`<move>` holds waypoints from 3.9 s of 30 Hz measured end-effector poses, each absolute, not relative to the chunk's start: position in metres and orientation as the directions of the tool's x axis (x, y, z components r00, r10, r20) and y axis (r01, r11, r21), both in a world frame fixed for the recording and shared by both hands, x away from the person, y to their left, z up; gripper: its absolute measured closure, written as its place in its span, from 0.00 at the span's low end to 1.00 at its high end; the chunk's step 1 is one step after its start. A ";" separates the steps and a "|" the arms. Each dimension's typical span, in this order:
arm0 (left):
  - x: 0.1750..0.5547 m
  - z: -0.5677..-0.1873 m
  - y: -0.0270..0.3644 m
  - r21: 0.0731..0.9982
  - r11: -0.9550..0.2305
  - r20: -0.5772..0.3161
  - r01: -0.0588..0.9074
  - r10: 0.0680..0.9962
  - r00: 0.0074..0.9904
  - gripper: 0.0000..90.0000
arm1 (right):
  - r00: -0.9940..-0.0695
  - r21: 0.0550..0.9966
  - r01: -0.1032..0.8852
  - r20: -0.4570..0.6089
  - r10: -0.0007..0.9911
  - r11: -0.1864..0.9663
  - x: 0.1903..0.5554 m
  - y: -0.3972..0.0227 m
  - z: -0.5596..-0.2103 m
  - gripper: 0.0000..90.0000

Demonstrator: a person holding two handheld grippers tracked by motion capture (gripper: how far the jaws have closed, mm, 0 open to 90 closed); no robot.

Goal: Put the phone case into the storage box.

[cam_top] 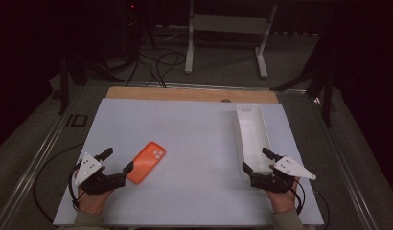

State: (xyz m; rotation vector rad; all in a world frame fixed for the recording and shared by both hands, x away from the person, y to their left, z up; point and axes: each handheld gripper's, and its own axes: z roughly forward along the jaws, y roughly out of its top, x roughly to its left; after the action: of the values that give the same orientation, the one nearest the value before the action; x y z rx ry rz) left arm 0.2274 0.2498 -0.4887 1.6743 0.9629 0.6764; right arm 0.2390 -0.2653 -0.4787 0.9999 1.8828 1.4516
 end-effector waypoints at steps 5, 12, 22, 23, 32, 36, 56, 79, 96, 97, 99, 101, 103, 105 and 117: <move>0.220 -0.483 0.249 0.954 -0.154 -0.009 0.258 0.844 0.536 0.00 | -0.577 0.968 0.213 0.017 0.816 0.131 0.236 -0.266 -0.481 0.10; 0.215 -0.476 0.258 0.963 -0.113 -0.032 0.244 0.853 0.521 0.00 | -0.600 0.973 0.196 0.021 0.800 0.122 0.230 -0.261 -0.488 0.10; 0.218 -0.469 0.259 0.953 -0.103 -0.068 0.284 0.843 0.534 0.00 | -0.599 0.973 0.197 0.024 0.800 0.119 0.231 -0.259 -0.492 0.10; 0.218 -0.469 0.259 0.953 -0.103 -0.068 0.284 0.843 0.534 0.00 | -0.599 0.973 0.198 0.026 0.800 0.117 0.232 -0.260 -0.492 0.10; 0.225 -0.473 0.260 0.930 -0.148 -0.061 0.337 0.841 0.537 0.00 | -0.590 0.973 0.199 0.026 0.807 0.114 0.234 -0.261 -0.492 0.11; 0.233 -0.474 0.261 0.903 -0.159 -0.104 0.400 0.821 0.562 0.00 | -0.584 0.974 0.197 0.021 0.812 0.116 0.236 -0.261 -0.491 0.11; 0.276 -0.476 0.252 0.740 -0.348 -0.051 0.575 0.824 0.564 0.00 | -0.562 0.973 0.197 0.010 0.827 0.122 0.243 -0.257 -0.489 0.11; 0.306 -0.488 0.239 0.585 -0.500 -0.023 0.638 0.777 0.629 0.06 | -0.545 0.972 0.200 0.007 0.839 0.123 0.243 -0.259 -0.485 0.11; 0.312 -0.491 0.233 0.545 -0.546 0.016 0.637 0.766 0.643 0.07 | -0.546 0.971 0.204 0.004 0.838 0.128 0.244 -0.260 -0.485 0.11; 0.313 -0.491 0.233 0.541 -0.548 0.012 0.638 0.764 0.645 0.06 | -0.547 0.971 0.202 0.005 0.837 0.126 0.244 -0.260 -0.485 0.11; 0.314 -0.492 0.232 0.532 -0.551 0.016 0.643 0.766 0.643 0.06 | -0.547 0.971 0.202 0.004 0.837 0.128 0.243 -0.259 -0.485 0.11; 0.315 -0.493 0.232 0.526 -0.552 0.010 0.647 0.765 0.644 0.06 | -0.547 0.971 0.202 0.004 0.837 0.127 0.243 -0.259 -0.485 0.11; 0.317 -0.494 0.232 0.524 -0.549 0.012 0.651 0.769 0.639 0.06 | -0.544 0.970 0.205 0.004 0.839 0.128 0.244 -0.260 -0.485 0.11; 0.318 -0.495 0.232 0.519 -0.548 0.007 0.656 0.771 0.637 0.07 | -0.542 0.971 0.205 0.005 0.840 0.126 0.244 -0.261 -0.486 0.11; 0.322 -0.498 0.232 0.473 -0.570 0.008 0.672 0.766 0.643 0.20 | -0.542 0.970 0.206 0.004 0.840 0.128 0.244 -0.260 -0.486 0.12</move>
State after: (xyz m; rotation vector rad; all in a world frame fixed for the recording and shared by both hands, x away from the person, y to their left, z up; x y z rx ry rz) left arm 0.3218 0.2317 -0.4982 2.4335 1.1311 0.2942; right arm 0.2437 -0.2601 -0.4857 1.0075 1.8417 1.4421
